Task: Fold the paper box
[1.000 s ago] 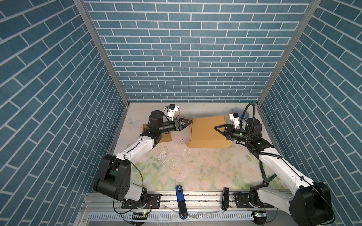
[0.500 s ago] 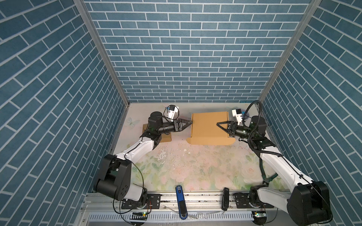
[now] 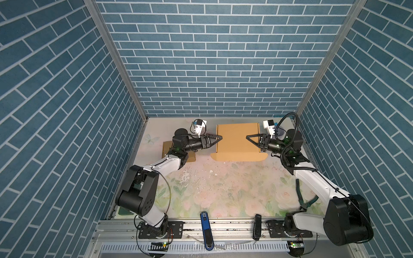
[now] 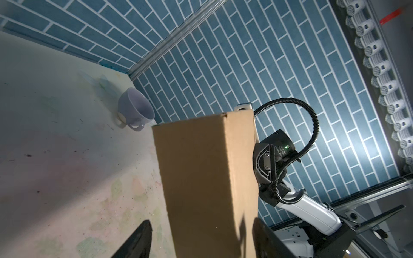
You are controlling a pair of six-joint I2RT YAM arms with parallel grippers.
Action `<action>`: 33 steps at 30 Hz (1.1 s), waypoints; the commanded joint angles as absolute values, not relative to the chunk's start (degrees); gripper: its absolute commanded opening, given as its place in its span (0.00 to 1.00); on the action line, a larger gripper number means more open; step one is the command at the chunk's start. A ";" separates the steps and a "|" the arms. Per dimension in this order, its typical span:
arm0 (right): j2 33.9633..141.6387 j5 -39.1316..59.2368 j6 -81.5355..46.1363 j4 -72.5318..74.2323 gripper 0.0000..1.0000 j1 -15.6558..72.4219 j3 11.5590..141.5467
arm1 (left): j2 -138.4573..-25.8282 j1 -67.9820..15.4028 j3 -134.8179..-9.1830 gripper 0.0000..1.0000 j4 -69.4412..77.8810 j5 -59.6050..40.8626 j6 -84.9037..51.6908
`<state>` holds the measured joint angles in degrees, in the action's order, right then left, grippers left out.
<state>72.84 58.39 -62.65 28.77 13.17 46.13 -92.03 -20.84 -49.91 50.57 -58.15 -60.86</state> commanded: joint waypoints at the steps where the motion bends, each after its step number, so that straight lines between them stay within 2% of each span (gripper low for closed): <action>1: 73.37 60.34 -64.49 33.54 0.26 13.06 48.69 | -94.31 -22.25 -51.65 0.70 61.49 -59.31 -67.24; 10: 75.51 59.68 -65.57 36.39 0.26 13.10 48.43 | -96.81 -24.41 -53.65 0.62 64.72 -59.94 -69.52; 17: 76.25 59.44 -65.89 37.60 0.28 13.12 47.75 | -96.79 -24.61 -53.36 0.42 65.04 -59.88 -69.95; 21: 76.20 59.30 -65.91 37.18 0.30 13.12 47.46 | -97.29 -24.64 -53.09 0.34 67.26 -59.75 -71.69; 27: 74.79 58.90 -63.55 34.22 0.59 13.09 47.61 | -97.83 -24.31 -53.53 0.31 68.39 -58.34 -73.64; 29: 73.00 58.46 -59.71 28.80 0.72 13.04 48.44 | -97.99 -23.55 -53.48 0.29 68.62 -57.52 -74.87; 33: 67.89 55.09 -47.91 12.58 0.81 12.25 52.07 | -97.67 -20.53 -52.85 0.27 68.59 -56.23 -78.44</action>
<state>72.29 57.47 -57.84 23.38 12.67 47.29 -97.51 -22.63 -52.12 65.65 -57.67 -75.99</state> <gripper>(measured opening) 0.805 0.420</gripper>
